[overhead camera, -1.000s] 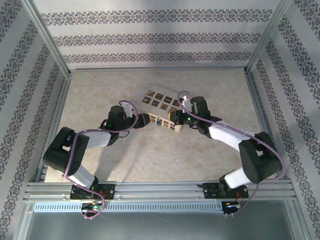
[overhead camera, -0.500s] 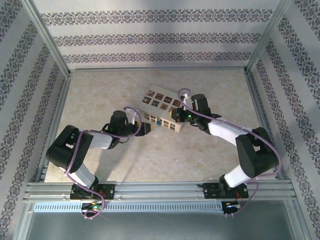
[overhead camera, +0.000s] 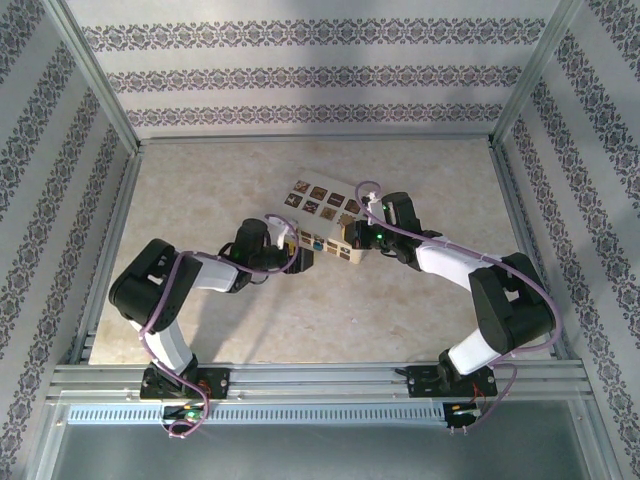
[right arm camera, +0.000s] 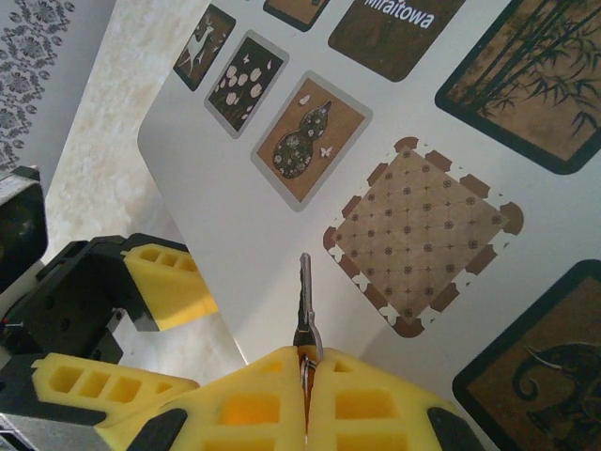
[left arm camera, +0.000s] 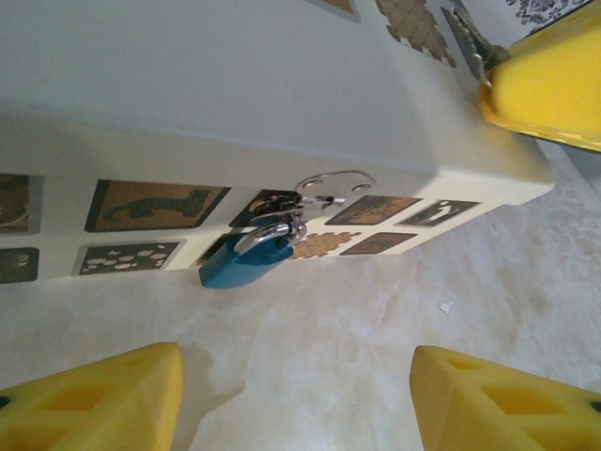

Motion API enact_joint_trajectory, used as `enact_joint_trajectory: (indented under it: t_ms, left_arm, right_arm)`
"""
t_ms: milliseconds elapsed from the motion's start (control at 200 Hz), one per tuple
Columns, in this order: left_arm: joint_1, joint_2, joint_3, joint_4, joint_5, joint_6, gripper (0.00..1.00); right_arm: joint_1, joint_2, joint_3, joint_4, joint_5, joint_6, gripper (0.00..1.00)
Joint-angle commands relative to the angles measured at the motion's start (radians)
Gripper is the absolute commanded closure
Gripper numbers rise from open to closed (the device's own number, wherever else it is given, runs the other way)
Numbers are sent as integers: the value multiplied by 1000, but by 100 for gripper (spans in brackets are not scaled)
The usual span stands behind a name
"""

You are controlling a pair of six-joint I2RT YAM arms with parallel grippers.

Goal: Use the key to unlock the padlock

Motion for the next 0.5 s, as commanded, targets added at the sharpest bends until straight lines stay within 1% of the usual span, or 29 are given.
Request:
enact_joint_trajectory:
  t_ms: [0, 500]
  left_arm:
    - [-20, 26, 34, 0, -2, 44, 36]
    - [-38, 121, 127, -46, -47, 137, 40]
  right_arm:
    - [9, 13, -9, -24, 22, -18, 100]
    - [16, 17, 7, -50, 21, -22, 100]
